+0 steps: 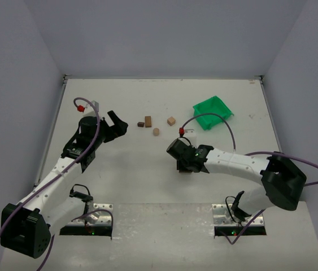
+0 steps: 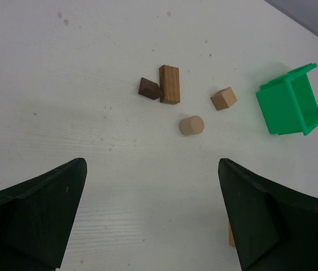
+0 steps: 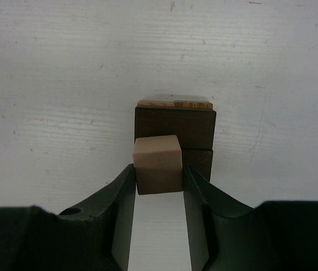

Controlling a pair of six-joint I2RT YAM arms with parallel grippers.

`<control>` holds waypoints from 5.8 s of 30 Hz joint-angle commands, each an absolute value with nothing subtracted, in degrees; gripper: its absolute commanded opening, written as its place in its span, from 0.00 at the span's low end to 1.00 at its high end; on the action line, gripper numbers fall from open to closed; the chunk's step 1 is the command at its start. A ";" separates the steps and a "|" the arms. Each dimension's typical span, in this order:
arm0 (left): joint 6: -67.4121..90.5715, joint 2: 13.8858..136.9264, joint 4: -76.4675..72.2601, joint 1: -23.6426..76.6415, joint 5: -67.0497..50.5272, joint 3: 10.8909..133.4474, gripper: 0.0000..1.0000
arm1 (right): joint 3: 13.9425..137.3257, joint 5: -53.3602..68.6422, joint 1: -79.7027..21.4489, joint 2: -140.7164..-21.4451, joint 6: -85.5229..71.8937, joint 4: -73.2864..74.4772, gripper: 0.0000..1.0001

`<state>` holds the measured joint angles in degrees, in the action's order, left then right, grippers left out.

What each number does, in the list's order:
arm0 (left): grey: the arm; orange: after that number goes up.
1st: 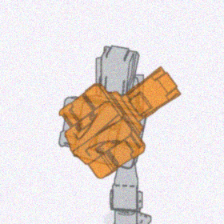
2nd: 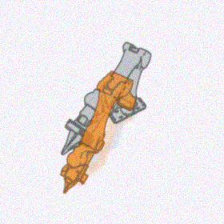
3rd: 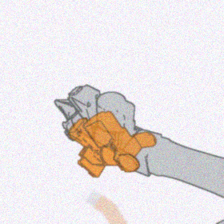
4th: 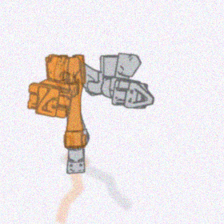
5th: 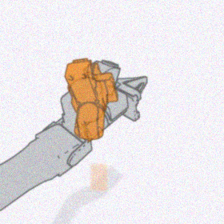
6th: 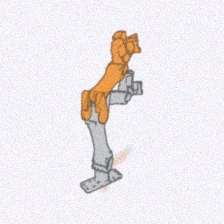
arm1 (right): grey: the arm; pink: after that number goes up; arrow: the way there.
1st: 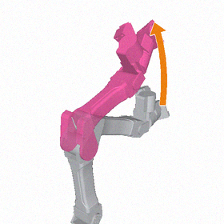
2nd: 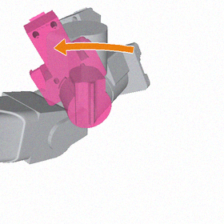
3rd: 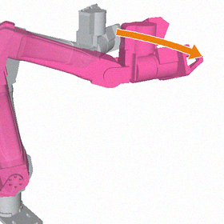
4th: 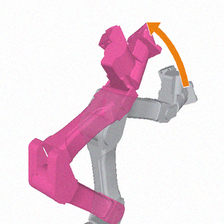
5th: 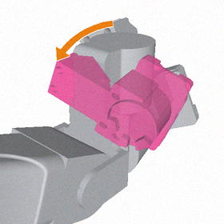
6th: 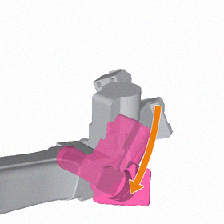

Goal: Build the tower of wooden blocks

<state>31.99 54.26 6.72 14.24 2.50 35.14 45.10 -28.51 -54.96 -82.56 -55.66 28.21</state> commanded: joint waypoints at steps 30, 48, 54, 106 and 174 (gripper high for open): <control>32.43 52.73 4.63 14.41 2.81 34.72 1.00 | 49.22 -32.02 -55.46 -83.94 -58.71 28.41 0.46; 32.08 52.81 5.19 14.41 4.48 34.82 1.00 | 56.65 -38.11 -53.00 -83.61 -32.95 19.05 0.99; 31.64 53.38 4.92 14.41 5.46 34.89 1.00 | 59.06 -10.67 -38.78 -88.36 -14.26 6.68 0.99; 31.55 56.87 5.54 14.33 10.63 36.30 1.00 | 93.97 -5.84 -30.08 -125.88 0.44 18.81 0.47; 28.20 59.94 -3.08 14.41 0.34 37.62 1.00 | 47.73 40.20 -21.97 -74.18 57.84 38.42 0.09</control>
